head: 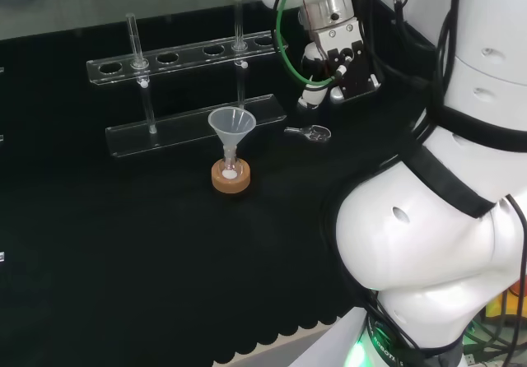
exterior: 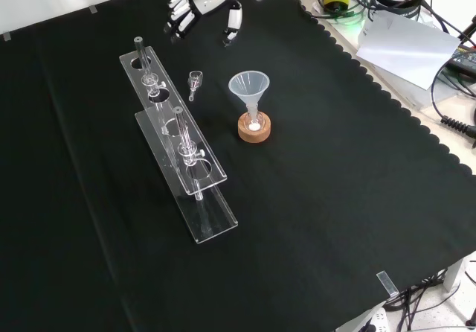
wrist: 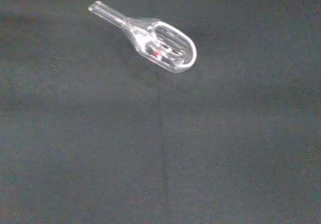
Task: Remove the funnel from the round-bottom flask.
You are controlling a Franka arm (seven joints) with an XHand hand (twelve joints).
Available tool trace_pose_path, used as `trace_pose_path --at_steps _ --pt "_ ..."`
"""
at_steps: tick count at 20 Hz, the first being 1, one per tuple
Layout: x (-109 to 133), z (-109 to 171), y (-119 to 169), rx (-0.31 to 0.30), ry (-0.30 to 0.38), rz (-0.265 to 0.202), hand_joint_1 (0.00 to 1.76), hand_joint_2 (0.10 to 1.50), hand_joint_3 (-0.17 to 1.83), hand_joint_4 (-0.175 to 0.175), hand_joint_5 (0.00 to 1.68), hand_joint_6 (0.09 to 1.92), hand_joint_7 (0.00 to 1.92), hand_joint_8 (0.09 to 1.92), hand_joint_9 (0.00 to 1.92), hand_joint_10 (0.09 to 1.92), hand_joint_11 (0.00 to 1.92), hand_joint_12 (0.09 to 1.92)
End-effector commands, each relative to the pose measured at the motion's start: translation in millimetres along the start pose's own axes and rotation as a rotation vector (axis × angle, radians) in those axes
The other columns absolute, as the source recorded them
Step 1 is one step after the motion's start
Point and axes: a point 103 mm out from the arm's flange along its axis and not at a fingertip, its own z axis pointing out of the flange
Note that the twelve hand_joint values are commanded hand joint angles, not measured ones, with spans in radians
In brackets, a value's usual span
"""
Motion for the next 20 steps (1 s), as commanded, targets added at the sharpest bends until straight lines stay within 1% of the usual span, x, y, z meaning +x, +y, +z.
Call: trace_pose_path --at_steps 1,5,9,14,16,20 --pt "18 -6 -19 0.01 0.013 -0.058 0.77 0.68 0.58 -0.028 0.36 0.09 0.03 0.62 0.28 0.69 0.14 1.43" --pt "27 -12 -25 0.01 0.03 -0.108 0.76 0.69 0.58 -0.023 0.34 0.09 0.03 0.62 0.29 0.69 0.15 1.43" --pt "35 -18 -30 0.018 0.043 -0.158 0.73 0.69 0.58 -0.02 0.27 0.09 0.02 0.62 0.28 0.69 0.15 1.43" --pt "45 -25 -34 0.058 0.076 -0.225 0.71 0.69 0.57 -0.02 0.2 0.09 0.0 0.62 0.26 0.69 0.16 1.44" --pt "49 -27 -36 0.067 0.086 -0.249 0.69 0.69 0.56 -0.02 0.16 0.09 0.0 0.58 0.23 0.7 0.16 1.46" --pt "60 -33 -39 0.074 0.075 -0.282 0.67 0.68 0.55 -0.019 0.11 0.09 0.0 0.5 0.18 0.73 0.17 1.47"
